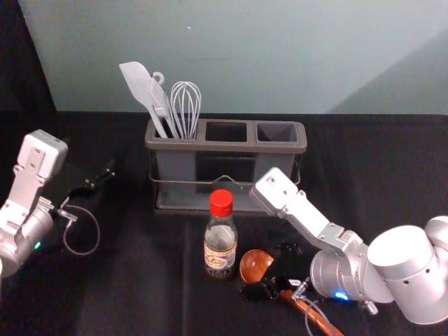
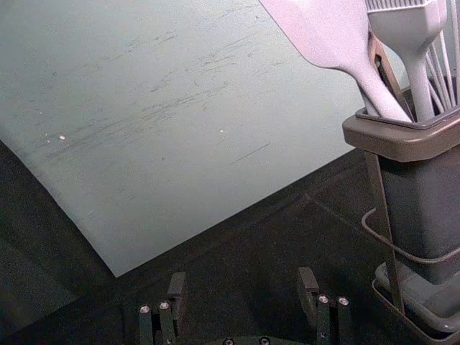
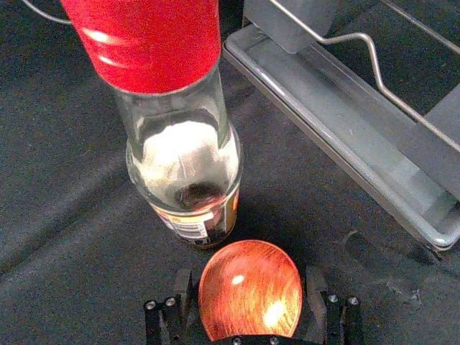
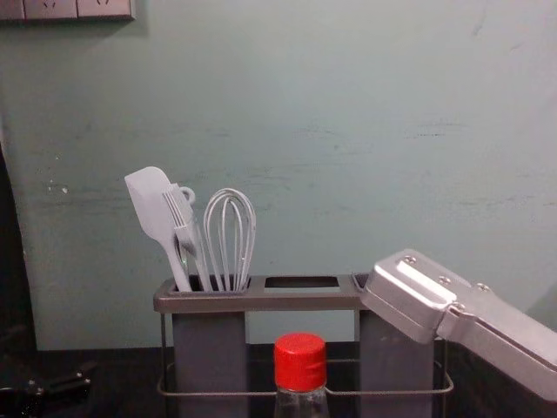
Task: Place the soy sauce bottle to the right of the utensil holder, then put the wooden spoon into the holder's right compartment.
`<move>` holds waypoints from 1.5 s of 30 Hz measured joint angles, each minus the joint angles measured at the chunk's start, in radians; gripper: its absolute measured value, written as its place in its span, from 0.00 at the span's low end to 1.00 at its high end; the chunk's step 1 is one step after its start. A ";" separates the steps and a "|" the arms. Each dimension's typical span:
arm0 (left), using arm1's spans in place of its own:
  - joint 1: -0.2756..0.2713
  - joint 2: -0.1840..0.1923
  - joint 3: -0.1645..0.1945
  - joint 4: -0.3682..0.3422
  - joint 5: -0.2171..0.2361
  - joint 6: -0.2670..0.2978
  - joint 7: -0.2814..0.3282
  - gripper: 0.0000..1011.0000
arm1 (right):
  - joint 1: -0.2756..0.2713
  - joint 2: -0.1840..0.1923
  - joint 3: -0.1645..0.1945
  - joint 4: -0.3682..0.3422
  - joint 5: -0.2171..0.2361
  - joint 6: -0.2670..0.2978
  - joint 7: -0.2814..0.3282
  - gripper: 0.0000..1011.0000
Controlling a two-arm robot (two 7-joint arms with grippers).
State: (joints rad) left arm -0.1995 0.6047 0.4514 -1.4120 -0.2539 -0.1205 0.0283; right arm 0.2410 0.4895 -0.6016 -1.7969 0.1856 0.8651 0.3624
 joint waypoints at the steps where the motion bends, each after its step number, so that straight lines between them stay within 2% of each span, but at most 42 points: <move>1: 0.000 0.000 0.000 0.000 0.000 0.000 0.000 0.99 | 0.001 -0.002 0.000 0.002 -0.002 0.000 0.002 0.99; 22: 0.000 0.000 0.000 0.000 0.000 0.000 0.000 0.99 | -0.007 -0.027 0.016 0.021 -0.043 0.000 0.036 0.99; 24: 0.000 0.000 0.000 0.000 0.000 0.000 0.000 0.99 | -0.008 -0.027 0.018 0.021 -0.044 -0.001 0.038 0.98; 31: 0.000 0.000 0.000 0.000 0.000 0.000 0.000 0.99 | -0.019 -0.037 0.037 0.028 -0.049 -0.012 0.050 0.84; 39: 0.000 0.000 0.000 0.000 0.000 0.000 0.000 0.99 | -0.031 -0.042 0.054 0.027 -0.057 -0.013 0.063 0.83; 45: 0.000 0.000 0.000 0.000 0.000 0.000 0.000 0.99 | -0.052 -0.033 0.076 -0.003 -0.064 -0.011 0.069 0.83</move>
State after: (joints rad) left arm -0.1995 0.6046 0.4514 -1.4120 -0.2539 -0.1205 0.0282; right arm 0.1893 0.4567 -0.5252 -1.7999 0.1214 0.8541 0.4311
